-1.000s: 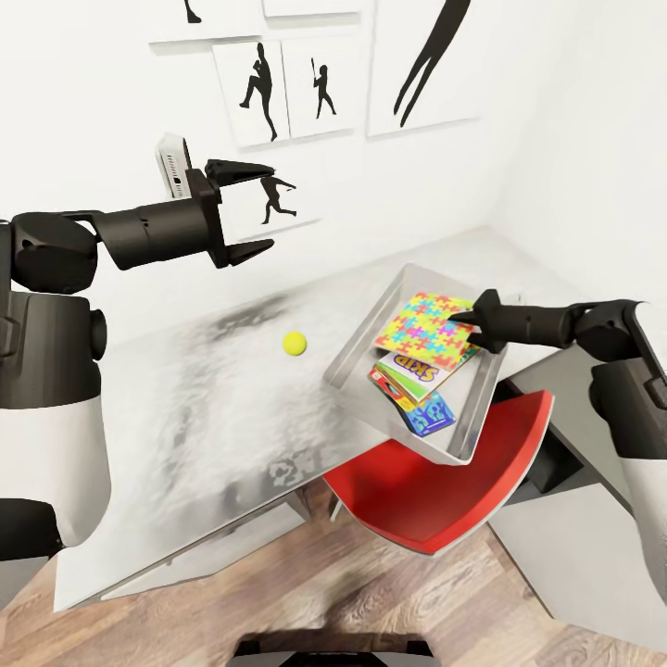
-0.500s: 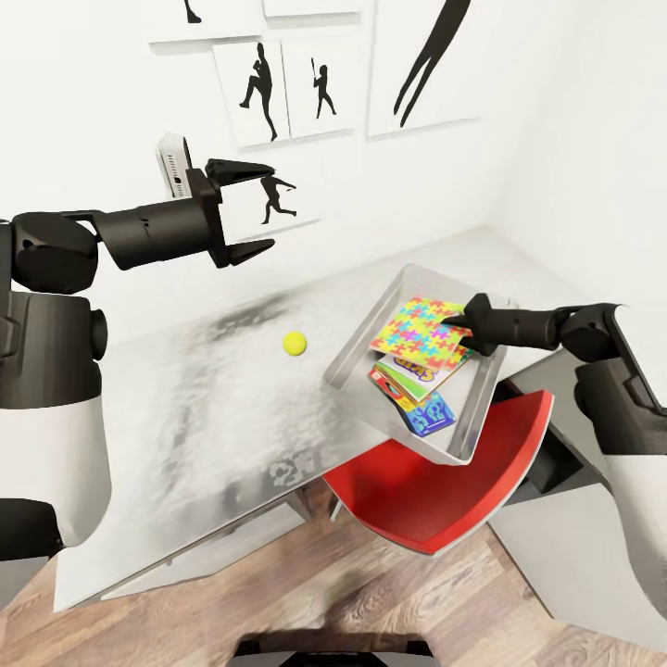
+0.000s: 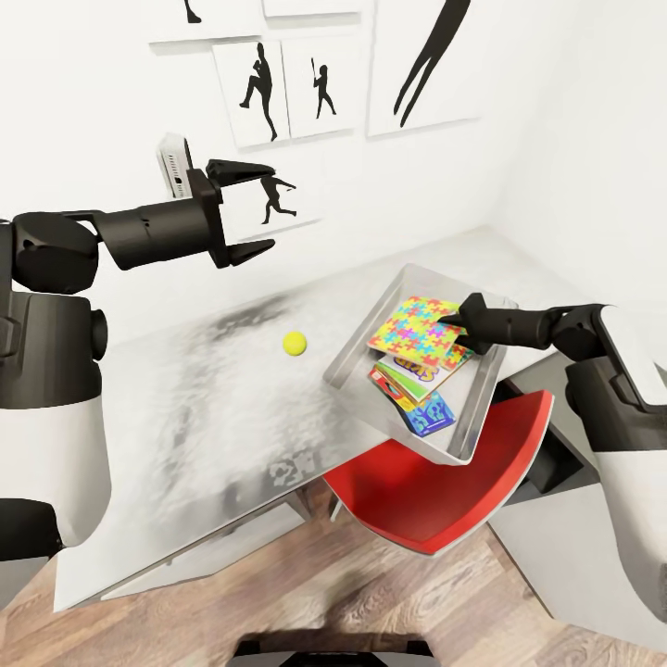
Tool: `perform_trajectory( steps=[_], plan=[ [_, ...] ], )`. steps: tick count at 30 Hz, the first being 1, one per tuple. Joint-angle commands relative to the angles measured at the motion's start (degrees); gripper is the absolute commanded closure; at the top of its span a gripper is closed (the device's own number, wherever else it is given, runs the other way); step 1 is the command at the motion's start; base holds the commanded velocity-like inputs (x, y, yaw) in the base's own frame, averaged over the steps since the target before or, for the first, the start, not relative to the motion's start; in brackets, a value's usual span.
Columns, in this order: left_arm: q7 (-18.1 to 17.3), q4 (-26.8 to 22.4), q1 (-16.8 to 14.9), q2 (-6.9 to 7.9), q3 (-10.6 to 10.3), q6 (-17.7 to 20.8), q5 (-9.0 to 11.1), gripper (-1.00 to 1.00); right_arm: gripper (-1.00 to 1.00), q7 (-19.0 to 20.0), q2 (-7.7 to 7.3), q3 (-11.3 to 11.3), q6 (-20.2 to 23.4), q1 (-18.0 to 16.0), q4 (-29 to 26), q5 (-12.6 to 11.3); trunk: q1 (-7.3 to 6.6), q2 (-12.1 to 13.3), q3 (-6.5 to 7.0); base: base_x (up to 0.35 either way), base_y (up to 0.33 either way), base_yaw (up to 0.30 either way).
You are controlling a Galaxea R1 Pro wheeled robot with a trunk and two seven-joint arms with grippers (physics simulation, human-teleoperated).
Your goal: Put all the toys in the child's room - the three board games (two on the bed and one on the table), the two jigsaw puzzles on the table, and the tennis ball on the table - inside the toy box on the table in the child's room.
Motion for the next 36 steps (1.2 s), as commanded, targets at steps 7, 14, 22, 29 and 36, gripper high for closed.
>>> perform_trajectory(
  steps=[7, 14, 22, 29, 36],
  plan=[
    [0.5, 0.0, -0.1, 0.03, 0.0, 0.0, 0.5, -1.0, 1.0, -0.2, 0.05, 0.0, 0.1, -0.2, 0.5, -0.1, 0.03, -0.1, -0.09, 0.0, 0.0, 0.0],
    [0.6, 0.0, -0.1, 0.0, 0.0, 0.0, 0.5, -1.0, 1.0, -0.2, 0.07, 0.0, 0.1, -0.3, 0.9, 0.0, 0.03, -0.1, -0.09, 0.0, 0.0, 0.0],
    [0.6, 0.0, -0.1, -0.04, -0.1, 0.0, 0.5, -1.0, 1.0, -0.1, 0.06, 0.0, 0.1, -0.3, 1.3, 0.0, 0.03, -0.1, -0.09, 0.0, 0.0, 0.0],
    [0.6, 0.0, -0.1, -0.05, -0.1, 0.0, 0.5, -1.0, 1.0, -0.1, 0.08, 0.0, 0.1, -0.3, 2.5, 0.1, 0.03, -0.1, -0.09, 0.0, 0.0, 0.0],
    [0.6, 0.0, -0.1, -0.05, -0.1, 0.0, 0.5, -1.0, 1.0, 0.2, 0.12, -0.1, 0.1, -0.3, 3.4, 0.1, 0.03, -0.1, -0.09, 0.0, 0.0, 0.0]
  ],
)
